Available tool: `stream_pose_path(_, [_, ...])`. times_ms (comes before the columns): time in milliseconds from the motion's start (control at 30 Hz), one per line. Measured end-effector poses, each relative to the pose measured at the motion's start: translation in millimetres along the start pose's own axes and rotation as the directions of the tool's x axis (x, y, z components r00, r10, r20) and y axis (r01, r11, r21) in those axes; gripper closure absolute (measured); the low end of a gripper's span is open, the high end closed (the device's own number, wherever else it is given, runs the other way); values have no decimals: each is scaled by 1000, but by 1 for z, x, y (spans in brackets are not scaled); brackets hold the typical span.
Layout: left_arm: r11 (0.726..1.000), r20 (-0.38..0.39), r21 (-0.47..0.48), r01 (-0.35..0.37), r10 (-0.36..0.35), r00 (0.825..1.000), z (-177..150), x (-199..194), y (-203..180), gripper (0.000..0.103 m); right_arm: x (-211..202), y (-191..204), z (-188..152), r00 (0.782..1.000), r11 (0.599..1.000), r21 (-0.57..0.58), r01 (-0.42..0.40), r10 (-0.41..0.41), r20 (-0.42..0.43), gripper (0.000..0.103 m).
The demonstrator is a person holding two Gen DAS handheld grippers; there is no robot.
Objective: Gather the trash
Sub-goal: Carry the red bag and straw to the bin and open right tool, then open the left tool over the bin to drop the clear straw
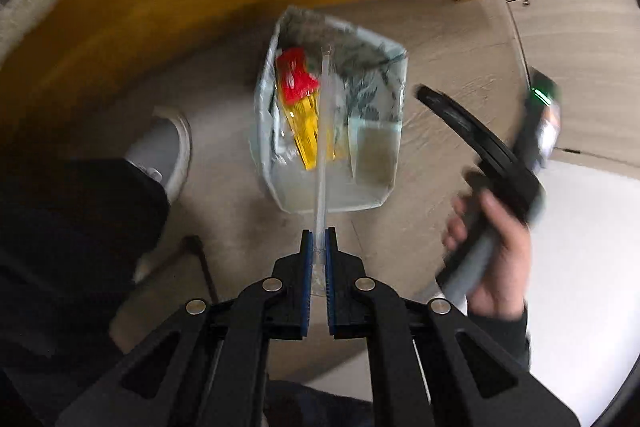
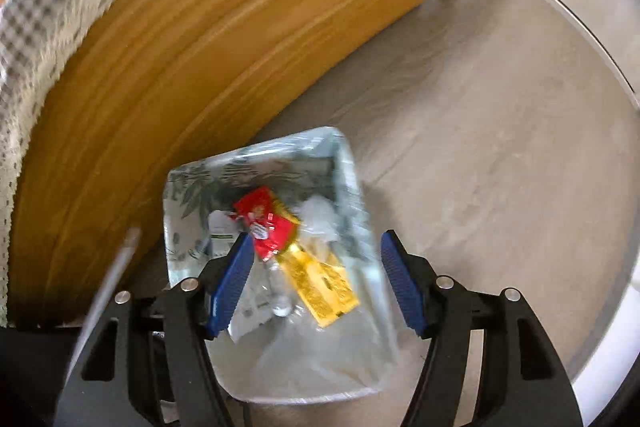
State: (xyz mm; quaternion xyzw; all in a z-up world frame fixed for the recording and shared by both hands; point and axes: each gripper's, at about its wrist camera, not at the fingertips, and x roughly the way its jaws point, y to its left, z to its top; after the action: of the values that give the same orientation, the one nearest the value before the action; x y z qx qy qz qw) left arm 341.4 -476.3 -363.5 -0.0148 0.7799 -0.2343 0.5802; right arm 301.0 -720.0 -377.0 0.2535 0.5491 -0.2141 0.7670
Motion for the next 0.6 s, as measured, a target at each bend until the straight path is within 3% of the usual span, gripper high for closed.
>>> stream_pose_path(167, [999, -118, -53, -7, 1, 993, 20, 55, -20, 100, -33, -40, -32, 999, 997, 83, 10, -13, 36, 40])
stream_pose_path(233, [998, -121, -56, -40, 33, 992, 35, 75, -36, 100, -44, -54, -48, 999, 993, 120, 12, -17, 47, 40])
stream_pose_path(300, [999, -98, -52, -5, -1, 995, 45, 90, -50, 96, -51, -67, -59, 999, 989, 145, 20, -27, 46, 40])
stream_pose_path(333, [1000, -101, -28, -1, -2, 995, 51, 101, -58, 65, -51, -72, -64, 999, 988, 153, 32, -38, 35, 40])
stream_pose_path(400, [997, -156, -2, -74, 73, 985, 58, 120, -65, 9, -49, -81, -74, 998, 986, 160, 56, -58, 8, 40])
stream_pose_path(533, [997, -104, 65, -45, 51, 993, 52, 110, -65, 12, -44, -87, -85, 997, 986, 145, 77, -74, -28, 40])
stream_pose_path(600, [988, -64, 128, -84, 92, 994, 47, 95, -60, 12, -41, -83, -85, 996, 988, 131, 81, -77, -41, 40])
